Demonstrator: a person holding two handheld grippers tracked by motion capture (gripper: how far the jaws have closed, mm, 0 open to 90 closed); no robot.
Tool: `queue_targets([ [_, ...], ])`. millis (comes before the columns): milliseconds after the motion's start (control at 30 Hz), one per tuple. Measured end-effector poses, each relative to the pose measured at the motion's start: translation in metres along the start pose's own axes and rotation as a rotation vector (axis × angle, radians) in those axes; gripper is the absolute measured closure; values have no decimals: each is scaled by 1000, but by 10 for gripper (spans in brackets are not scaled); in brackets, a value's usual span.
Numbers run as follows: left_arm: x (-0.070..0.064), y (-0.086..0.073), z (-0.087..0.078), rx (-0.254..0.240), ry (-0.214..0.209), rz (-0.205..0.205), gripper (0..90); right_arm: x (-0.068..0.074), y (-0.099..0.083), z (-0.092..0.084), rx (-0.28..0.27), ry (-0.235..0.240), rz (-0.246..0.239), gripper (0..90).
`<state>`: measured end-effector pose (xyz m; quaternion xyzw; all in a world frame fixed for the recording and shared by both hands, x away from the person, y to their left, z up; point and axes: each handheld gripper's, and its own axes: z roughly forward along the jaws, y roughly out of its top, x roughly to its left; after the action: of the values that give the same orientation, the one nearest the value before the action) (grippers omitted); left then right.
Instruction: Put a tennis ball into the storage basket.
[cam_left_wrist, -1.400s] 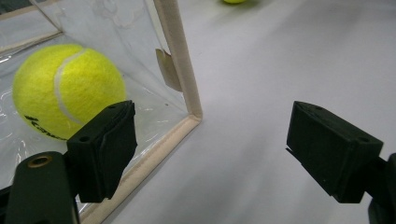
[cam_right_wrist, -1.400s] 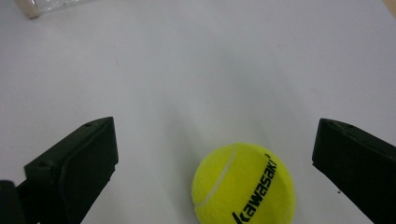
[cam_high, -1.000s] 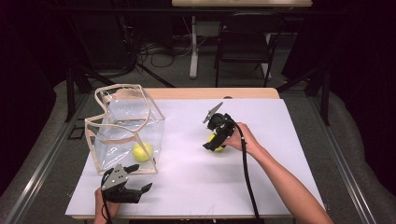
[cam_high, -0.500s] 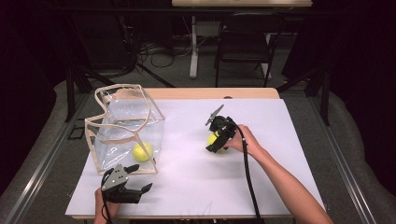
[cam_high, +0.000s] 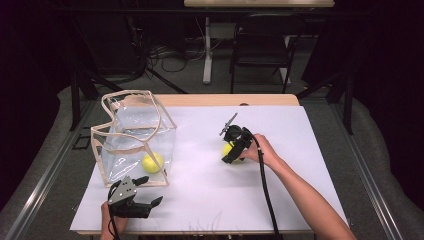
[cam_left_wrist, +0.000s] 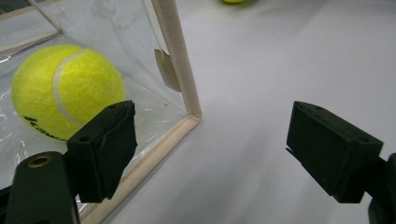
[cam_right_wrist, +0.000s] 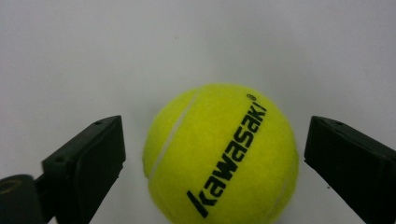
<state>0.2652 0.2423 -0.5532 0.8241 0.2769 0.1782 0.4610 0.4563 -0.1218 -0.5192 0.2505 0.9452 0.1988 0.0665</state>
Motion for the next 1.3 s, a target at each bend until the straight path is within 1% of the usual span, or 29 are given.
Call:
queue_targets([
  [100, 0, 0, 0, 2, -1, 0, 159, -1, -1, 2, 19, -6, 2, 106],
  [133, 0, 0, 0, 4, 1, 0, 159, -2, -1, 2, 20, -7, 2, 144],
  [267, 0, 0, 0, 5, -1, 2, 159, -2, -1, 3, 28, -13, 6, 169],
  [300, 0, 0, 0, 4, 0, 0, 159, -2, 0, 4, 43, -17, 9, 195],
  [433, 0, 0, 0, 2, 0, -1, 159, -2, 0, 5, 43, -11, 3, 219],
  [500, 0, 0, 0, 2, -2, -1, 159, 0, 0, 5, 38, -6, 3, 247],
  [667, 0, 0, 0, 5, -2, 3, 159, 1, 2, 4, 51, -14, -5, 253],
  [700, 0, 0, 0, 4, -1, 1, 159, 2, 3, 4, 56, -16, -15, 253],
  [767, 0, 0, 0, 4, -2, 3, 159, 2, 3, 4, 57, -16, -10, 254],
  [867, 0, 0, 0, 3, -1, 1, 159, 2, 6, 0, 51, -18, -19, 254],
  [933, 0, 0, 0, 4, 1, 2, 159, 2, 7, -1, 54, -17, -20, 254],
  [1033, 0, 0, 0, 0, 1, 0, 159, 3, 12, -6, 59, -25, -36, 254],
  [1267, 0, 0, 0, -3, 1, -2, 159, 6, 17, -10, 61, -29, -46, 253],
  [1300, 0, 0, 0, -4, 2, -2, 159, 7, 18, -12, 69, -29, -52, 254],
])
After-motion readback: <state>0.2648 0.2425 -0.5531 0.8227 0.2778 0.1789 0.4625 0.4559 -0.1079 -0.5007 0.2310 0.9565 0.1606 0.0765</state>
